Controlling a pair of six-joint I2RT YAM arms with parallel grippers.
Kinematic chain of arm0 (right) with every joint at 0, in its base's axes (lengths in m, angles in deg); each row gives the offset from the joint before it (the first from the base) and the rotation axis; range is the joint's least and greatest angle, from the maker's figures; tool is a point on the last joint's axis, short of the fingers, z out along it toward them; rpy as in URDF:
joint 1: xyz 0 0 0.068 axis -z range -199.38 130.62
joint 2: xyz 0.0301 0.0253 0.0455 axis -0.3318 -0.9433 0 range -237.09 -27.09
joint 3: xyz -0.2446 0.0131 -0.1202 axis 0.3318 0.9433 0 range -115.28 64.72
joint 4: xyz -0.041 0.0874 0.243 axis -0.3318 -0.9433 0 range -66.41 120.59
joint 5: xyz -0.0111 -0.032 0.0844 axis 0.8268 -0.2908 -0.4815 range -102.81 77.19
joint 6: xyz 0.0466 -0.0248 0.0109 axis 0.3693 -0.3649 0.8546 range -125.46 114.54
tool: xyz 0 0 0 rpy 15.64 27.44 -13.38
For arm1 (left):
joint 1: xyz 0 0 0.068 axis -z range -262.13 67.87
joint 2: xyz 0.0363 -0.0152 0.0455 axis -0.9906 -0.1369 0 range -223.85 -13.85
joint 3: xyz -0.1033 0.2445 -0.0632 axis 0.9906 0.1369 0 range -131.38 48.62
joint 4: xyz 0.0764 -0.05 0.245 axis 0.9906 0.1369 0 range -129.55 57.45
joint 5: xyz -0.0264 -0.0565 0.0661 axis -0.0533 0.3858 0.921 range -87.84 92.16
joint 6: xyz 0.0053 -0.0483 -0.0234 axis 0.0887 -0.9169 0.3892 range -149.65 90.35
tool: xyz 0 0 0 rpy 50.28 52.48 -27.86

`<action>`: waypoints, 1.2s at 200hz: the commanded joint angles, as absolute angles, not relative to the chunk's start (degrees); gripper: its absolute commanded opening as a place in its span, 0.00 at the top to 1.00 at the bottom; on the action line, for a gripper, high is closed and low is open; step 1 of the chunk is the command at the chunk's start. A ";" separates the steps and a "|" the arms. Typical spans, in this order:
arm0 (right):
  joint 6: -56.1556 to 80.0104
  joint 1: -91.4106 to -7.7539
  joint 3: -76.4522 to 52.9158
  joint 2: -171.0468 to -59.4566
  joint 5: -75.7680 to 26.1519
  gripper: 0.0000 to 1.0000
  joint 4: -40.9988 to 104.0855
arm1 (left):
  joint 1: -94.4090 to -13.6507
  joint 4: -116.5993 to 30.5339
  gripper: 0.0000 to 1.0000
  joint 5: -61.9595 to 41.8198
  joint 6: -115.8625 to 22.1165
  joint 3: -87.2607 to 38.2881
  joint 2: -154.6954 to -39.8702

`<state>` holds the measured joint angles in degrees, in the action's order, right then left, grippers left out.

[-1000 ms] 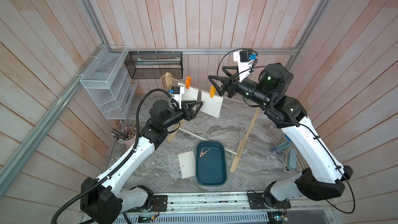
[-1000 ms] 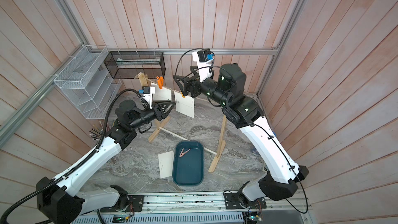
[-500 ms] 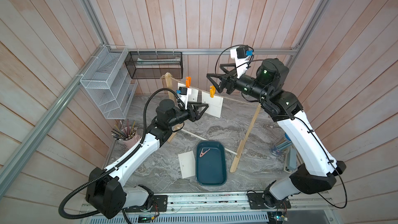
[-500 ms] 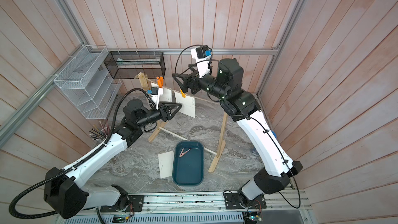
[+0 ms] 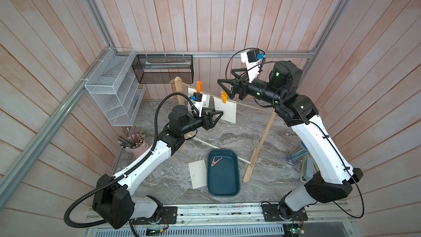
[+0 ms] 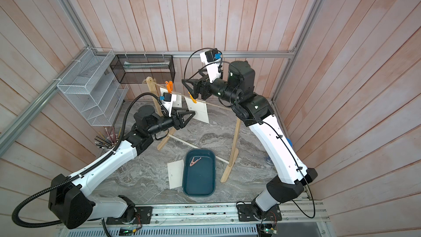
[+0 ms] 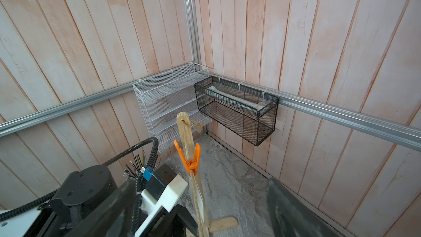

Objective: Remove the postcards from the strings
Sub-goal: Pinch the postcard on the clothesline.

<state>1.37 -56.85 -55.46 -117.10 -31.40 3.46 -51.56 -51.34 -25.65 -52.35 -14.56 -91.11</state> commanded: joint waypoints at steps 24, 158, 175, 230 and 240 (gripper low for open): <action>0.95 -56.58 -57.35 -117.48 -32.67 0.09 2.64 | -51.64 -50.32 0.33 -23.53 -49.41 -16.50 -90.77; -0.93 -56.59 -57.36 -118.09 -32.12 0.09 0.45 | -51.81 -59.35 0.32 -31.50 -49.78 -12.82 -91.37; -0.88 -56.56 -57.62 -118.30 -32.48 0.10 0.37 | -51.81 -58.89 0.32 -31.58 -49.55 -12.98 -91.71; -2.02 -56.32 -58.49 -119.03 -31.99 0.10 -0.98 | -51.98 -58.89 0.27 -31.94 -48.90 -13.51 -93.62; -2.03 -56.12 -58.50 -119.02 -32.06 0.09 -1.04 | -52.15 -58.89 0.27 -32.02 -48.90 -13.77 -93.99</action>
<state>-1.12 -56.70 -56.75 -118.59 -31.97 0.05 -51.71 -57.81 -30.66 -49.99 -13.93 -92.75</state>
